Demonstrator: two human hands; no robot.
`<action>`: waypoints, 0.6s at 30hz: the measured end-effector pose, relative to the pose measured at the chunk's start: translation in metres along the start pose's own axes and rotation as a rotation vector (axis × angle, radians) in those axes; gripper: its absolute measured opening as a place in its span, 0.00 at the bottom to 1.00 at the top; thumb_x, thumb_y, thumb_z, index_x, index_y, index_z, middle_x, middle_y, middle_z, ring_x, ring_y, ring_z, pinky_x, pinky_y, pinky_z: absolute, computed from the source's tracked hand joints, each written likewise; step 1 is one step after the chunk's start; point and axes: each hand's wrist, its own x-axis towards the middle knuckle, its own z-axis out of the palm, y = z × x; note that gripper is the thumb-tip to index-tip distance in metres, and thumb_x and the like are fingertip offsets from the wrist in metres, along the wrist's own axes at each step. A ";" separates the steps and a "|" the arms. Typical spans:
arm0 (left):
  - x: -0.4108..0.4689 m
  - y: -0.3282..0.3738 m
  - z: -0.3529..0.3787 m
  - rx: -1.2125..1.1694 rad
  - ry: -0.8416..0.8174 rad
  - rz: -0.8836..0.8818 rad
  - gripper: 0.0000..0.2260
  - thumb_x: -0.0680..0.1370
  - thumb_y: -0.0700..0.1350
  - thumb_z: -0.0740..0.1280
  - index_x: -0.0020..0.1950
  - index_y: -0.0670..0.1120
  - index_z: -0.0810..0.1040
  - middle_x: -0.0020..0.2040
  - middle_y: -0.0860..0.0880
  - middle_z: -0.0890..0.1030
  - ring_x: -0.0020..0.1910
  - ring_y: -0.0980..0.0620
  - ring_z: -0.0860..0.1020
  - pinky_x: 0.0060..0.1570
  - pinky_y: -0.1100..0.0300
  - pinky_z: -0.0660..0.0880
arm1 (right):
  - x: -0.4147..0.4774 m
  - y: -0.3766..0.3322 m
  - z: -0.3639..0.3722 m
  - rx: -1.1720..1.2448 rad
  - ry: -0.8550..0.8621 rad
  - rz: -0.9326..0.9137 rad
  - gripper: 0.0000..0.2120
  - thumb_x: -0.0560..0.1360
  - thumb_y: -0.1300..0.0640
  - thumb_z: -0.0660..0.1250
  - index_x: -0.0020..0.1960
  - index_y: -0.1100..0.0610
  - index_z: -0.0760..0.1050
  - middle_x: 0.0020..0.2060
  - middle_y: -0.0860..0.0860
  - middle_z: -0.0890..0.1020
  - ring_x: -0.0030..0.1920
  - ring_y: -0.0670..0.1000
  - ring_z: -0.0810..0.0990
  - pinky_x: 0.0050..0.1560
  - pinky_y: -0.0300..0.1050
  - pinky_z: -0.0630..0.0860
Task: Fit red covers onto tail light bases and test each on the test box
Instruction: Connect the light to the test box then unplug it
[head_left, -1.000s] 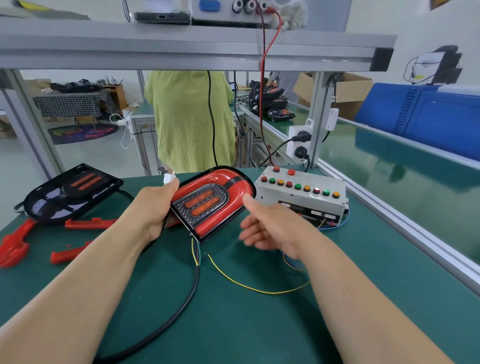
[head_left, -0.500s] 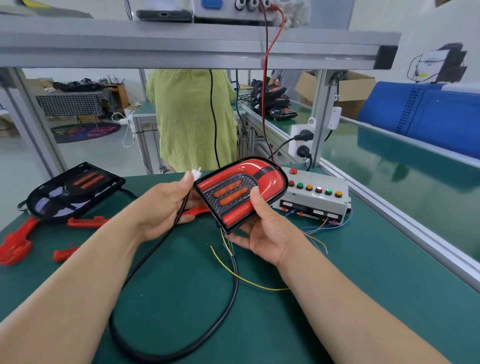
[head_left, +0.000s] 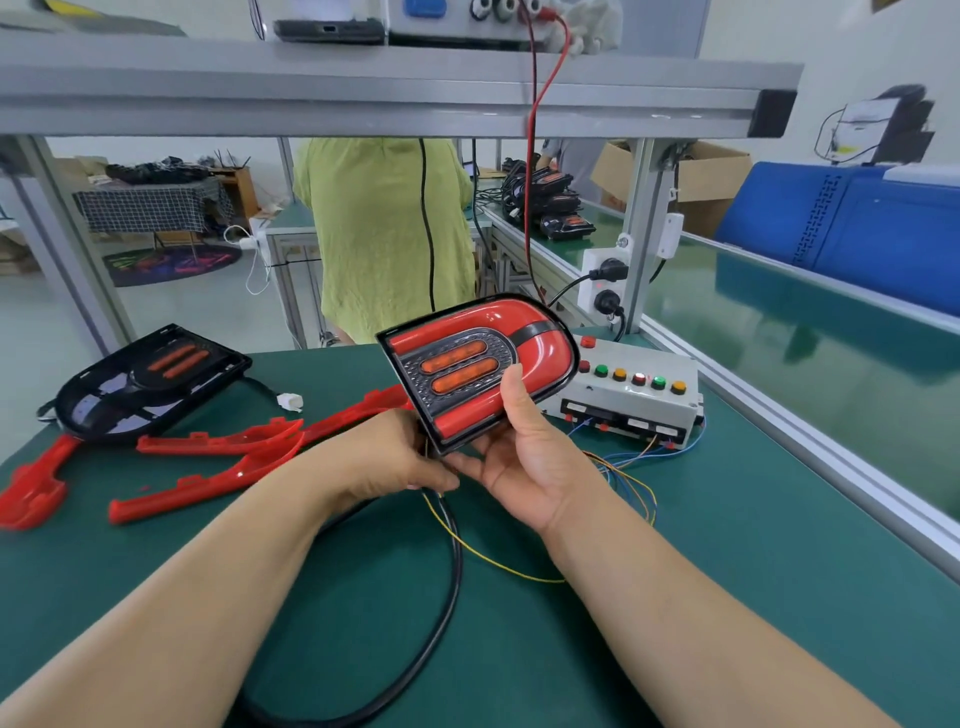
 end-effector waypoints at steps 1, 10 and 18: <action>0.001 -0.001 0.000 0.013 0.034 -0.027 0.13 0.70 0.26 0.72 0.52 0.37 0.81 0.40 0.45 0.84 0.41 0.49 0.81 0.39 0.60 0.77 | 0.001 0.000 0.000 -0.002 0.015 -0.001 0.29 0.67 0.40 0.68 0.62 0.57 0.77 0.56 0.55 0.84 0.54 0.52 0.83 0.53 0.53 0.82; 0.006 -0.002 0.002 0.127 0.149 0.016 0.16 0.76 0.30 0.67 0.63 0.41 0.73 0.41 0.48 0.85 0.38 0.53 0.85 0.37 0.60 0.79 | 0.001 -0.002 -0.002 -0.071 0.066 0.090 0.34 0.64 0.34 0.68 0.60 0.57 0.78 0.53 0.57 0.83 0.53 0.55 0.82 0.61 0.54 0.77; 0.002 0.007 -0.003 0.106 0.067 -0.156 0.17 0.73 0.36 0.71 0.60 0.43 0.70 0.38 0.44 0.86 0.35 0.48 0.84 0.38 0.57 0.75 | 0.001 -0.017 -0.006 -0.053 0.058 0.060 0.36 0.65 0.36 0.66 0.63 0.60 0.76 0.51 0.58 0.85 0.49 0.55 0.86 0.57 0.52 0.80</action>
